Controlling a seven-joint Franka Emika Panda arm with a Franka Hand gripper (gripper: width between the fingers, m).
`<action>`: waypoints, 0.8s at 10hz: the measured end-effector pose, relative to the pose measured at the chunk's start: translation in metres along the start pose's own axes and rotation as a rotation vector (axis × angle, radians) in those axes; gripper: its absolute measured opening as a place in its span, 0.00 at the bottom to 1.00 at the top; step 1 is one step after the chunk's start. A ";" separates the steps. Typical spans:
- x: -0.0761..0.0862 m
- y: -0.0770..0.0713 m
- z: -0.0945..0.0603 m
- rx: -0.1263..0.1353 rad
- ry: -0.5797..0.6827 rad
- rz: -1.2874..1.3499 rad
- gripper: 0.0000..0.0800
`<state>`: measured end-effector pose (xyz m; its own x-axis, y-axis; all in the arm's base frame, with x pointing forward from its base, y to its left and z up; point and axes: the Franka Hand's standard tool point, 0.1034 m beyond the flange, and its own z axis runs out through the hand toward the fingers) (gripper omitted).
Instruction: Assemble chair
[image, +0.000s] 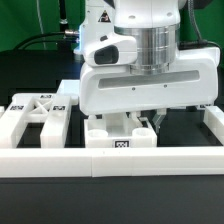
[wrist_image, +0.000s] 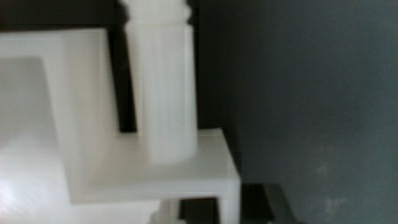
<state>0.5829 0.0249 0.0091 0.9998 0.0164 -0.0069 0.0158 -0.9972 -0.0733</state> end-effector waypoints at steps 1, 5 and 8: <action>0.000 0.000 0.000 0.000 0.000 0.000 0.04; 0.002 -0.003 0.000 0.001 0.002 -0.005 0.04; 0.020 -0.028 0.001 0.008 0.014 -0.034 0.04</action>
Offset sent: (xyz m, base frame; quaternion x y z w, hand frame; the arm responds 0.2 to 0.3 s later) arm 0.0000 0.0000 0.0000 0.0000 0.0000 0.0000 1.0000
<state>0.6024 0.0528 0.0099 0.9988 0.0489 0.0098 0.0495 -0.9955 -0.0808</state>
